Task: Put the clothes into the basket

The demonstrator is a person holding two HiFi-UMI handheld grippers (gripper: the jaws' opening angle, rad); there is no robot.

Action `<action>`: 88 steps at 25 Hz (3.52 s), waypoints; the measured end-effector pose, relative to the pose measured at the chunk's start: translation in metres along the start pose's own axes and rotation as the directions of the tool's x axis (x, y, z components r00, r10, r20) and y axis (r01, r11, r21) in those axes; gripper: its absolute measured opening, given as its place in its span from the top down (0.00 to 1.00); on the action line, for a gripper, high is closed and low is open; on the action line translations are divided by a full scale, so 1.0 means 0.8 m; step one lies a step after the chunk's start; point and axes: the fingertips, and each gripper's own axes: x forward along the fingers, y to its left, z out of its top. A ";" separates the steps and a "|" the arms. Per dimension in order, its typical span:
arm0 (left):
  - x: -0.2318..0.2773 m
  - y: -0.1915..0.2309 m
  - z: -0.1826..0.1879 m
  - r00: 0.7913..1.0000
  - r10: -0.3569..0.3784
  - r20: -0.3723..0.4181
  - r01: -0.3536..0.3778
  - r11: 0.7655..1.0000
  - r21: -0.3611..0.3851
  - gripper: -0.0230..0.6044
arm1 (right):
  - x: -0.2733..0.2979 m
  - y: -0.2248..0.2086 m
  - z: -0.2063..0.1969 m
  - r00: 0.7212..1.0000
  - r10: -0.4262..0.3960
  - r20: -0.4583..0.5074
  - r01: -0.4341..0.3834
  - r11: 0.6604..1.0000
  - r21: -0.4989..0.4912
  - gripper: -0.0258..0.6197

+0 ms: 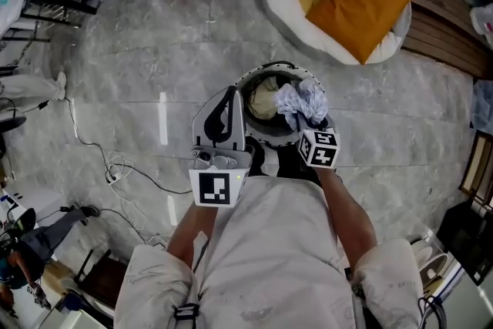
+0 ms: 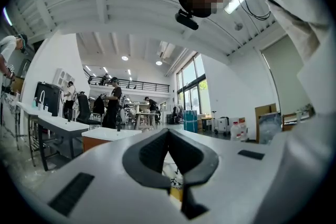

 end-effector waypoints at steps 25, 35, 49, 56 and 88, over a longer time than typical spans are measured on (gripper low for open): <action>-0.003 0.016 -0.031 0.996 0.035 -0.083 -0.036 0.999 -0.013 0.96 | 0.111 -0.042 -0.153 0.896 -0.051 -0.442 0.152 0.969 0.196 0.48; 0.007 0.009 -0.036 0.996 0.003 -0.090 -0.006 0.999 -0.032 0.96 | 0.098 -0.054 -0.161 0.887 -0.081 -0.454 0.163 0.976 0.144 0.46; 0.001 0.003 -0.030 0.997 -0.006 -0.073 0.003 0.999 -0.049 0.96 | 0.061 -0.022 -0.096 0.963 -0.002 -0.271 0.038 0.991 0.130 0.46; 0.002 -0.003 -0.024 0.997 -0.032 -0.076 0.029 0.999 -0.046 0.96 | 0.012 -0.017 -0.001 0.999 -0.009 -0.038 0.011 0.999 0.039 0.46; 0.054 0.009 0.150 0.999 -0.004 0.050 0.004 1.000 -0.001 0.96 | -0.344 0.067 0.416 0.625 0.068 0.778 0.219 0.941 -0.258 0.46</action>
